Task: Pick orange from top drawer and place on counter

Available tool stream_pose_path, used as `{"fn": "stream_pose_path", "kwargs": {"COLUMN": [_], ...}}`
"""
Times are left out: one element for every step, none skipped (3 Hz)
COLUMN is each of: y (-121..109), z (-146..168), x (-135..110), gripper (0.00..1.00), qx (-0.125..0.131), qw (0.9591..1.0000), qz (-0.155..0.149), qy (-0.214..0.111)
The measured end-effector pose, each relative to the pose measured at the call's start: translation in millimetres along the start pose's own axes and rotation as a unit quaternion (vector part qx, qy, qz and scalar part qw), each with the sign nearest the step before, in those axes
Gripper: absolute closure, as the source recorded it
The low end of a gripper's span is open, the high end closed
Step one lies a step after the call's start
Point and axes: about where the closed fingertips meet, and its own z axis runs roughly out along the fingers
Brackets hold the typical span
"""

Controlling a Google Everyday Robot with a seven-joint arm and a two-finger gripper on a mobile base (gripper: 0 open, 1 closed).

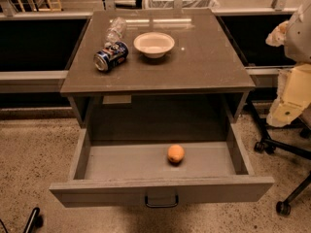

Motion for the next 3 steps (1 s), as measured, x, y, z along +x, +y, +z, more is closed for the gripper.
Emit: {"fn": "stream_pose_path", "kwargs": {"y": [0.0,-5.8,4.9], "z": [0.0,37.6,98.3], "x": [0.0,-19.0,-53.1], "gripper": [0.0,0.0,0.0], "qx": [0.0,-0.019,-0.051], "qw": [1.0,0.9986,0.9909], "qz": [0.0,-0.01,-0.016], "qy": [0.0,-0.048,-0.123]}}
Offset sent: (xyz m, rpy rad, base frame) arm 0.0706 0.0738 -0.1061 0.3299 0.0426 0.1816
